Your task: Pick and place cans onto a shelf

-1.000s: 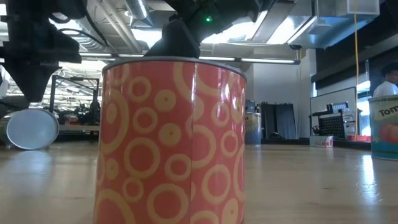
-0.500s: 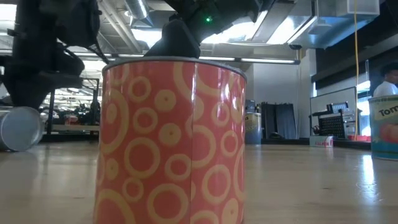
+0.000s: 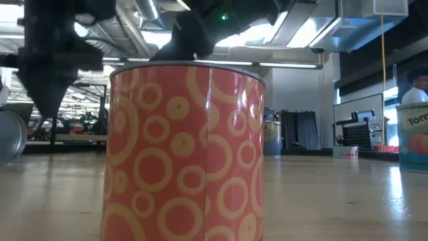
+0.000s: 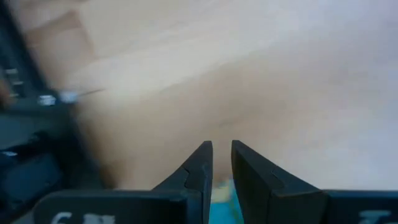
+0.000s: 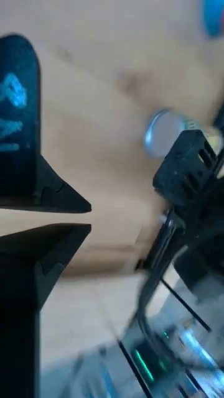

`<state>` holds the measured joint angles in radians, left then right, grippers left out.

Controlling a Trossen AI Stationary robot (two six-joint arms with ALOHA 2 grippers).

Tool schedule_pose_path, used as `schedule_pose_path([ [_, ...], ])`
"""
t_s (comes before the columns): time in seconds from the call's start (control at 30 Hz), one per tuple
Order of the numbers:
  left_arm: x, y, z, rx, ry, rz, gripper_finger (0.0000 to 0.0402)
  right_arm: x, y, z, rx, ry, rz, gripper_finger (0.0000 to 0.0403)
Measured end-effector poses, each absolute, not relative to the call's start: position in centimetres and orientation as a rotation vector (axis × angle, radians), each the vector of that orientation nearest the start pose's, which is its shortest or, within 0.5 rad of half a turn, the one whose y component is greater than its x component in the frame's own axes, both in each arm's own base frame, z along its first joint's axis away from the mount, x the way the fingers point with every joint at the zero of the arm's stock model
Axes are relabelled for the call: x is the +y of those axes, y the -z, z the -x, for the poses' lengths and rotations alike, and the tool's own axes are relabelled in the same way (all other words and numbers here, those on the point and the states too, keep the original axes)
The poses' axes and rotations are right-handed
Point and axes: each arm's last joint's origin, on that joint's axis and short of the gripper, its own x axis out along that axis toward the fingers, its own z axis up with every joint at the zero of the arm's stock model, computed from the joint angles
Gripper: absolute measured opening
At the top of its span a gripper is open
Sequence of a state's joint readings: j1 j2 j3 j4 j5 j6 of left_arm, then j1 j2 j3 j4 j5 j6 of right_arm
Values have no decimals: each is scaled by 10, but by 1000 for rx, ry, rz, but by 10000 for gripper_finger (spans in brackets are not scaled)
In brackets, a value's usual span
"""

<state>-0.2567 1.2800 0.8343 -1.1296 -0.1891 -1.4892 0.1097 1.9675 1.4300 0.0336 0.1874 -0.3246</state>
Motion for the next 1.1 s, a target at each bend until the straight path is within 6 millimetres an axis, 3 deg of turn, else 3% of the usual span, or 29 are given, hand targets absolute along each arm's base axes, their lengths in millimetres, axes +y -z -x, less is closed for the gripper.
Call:
schedule_pose_path([
  [0.23, -49, -256, -177, 1109, -835, 816, 52, 49, -228, -448, 455, -126, 159, 42],
  [0.4, -54, -274, -161, 1061, -710, 787, 51, 59, -226, -451, 428, -164, 70, 42],
  [0.57, -58, -283, -139, 1093, -634, 767, 51, 73, -226, -464, 394, -167, -13, 42],
  [0.87, -66, -290, -108, 1232, -466, 734, 51, 103, -206, -519, 379, -190, -141, 42],
  [1.1, -73, -288, -93, 1354, -429, 661, 51, 112, -192, -545, 440, -178, -355, 42],
])
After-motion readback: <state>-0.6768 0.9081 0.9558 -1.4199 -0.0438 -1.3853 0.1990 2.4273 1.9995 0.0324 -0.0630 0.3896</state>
